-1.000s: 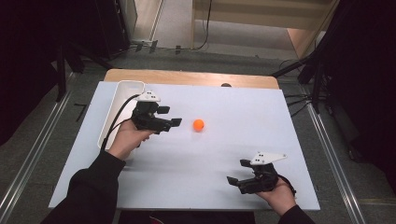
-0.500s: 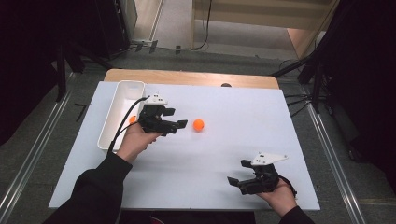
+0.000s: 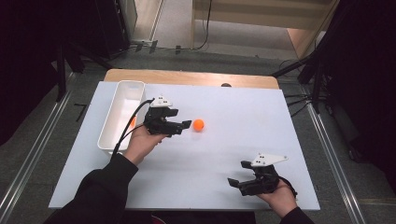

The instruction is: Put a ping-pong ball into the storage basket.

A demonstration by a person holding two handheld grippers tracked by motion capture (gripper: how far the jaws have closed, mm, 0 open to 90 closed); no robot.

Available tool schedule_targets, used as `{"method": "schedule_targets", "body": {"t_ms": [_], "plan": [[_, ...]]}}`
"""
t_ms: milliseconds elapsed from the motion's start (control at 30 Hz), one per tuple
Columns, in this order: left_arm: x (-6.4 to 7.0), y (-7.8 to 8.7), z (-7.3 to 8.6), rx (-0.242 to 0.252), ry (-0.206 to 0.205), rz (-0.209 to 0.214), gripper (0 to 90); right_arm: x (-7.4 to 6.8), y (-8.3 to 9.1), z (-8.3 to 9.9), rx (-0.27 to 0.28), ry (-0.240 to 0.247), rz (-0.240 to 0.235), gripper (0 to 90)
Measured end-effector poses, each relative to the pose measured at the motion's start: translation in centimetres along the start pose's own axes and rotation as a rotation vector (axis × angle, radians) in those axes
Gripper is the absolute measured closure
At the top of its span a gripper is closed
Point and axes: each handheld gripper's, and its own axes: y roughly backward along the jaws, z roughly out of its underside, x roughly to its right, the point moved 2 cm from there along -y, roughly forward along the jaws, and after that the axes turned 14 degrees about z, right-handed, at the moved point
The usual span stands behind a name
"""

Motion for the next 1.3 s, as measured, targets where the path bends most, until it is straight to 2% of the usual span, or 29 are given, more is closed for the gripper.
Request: {"method": "schedule_targets", "body": {"t_ms": [133,400,633,733,800,933,1133,1233,1267,1300], "plan": [[-0.1,-0.5,0.1,-0.012,-0.004,-0.003,27.5,0.1,0.0,0.0,0.0,0.0,-0.001,12.4],[-0.1,-1.2,0.2,0.006,-0.001,-0.04,27.5,-0.1,-0.1,-0.1,-0.004,-0.001,-0.006,12.4],[-0.2,-1.9,0.1,0.005,0.001,-0.051,24.3,0.0,-0.2,-0.2,0.0,-0.005,0.0,12.4],[-0.2,-2.1,0.1,-0.004,0.008,-0.041,21.5,0.1,-0.2,-0.2,-0.001,-0.019,-0.002,12.4],[-0.3,-2.3,0.1,-0.018,0.015,-0.026,13.9,0.2,-0.3,-0.2,-0.001,-0.019,-0.004,12.4],[-0.2,-2.5,0.0,-0.018,0.013,-0.014,8.2,0.3,-0.3,-0.2,0.003,-0.024,0.006,12.4],[-0.1,-2.9,-0.2,-0.04,0.004,-0.008,7.4,0.8,-0.5,-0.2,0.009,-0.033,0.018,12.4],[-0.2,-3.1,-0.4,-0.024,0.008,0.003,7.3,1.1,-0.5,-0.3,0.008,-0.048,0.019,12.4],[-0.3,-3.2,-0.5,-0.02,0.013,0.007,0.0,1.1,-0.5,-0.3,0.009,-0.058,0.023,12.4],[-0.3,-3.2,-0.5,-0.02,0.013,0.007,0.0,1.1,-0.5,-0.3,0.009,-0.058,0.023,12.4]]}}
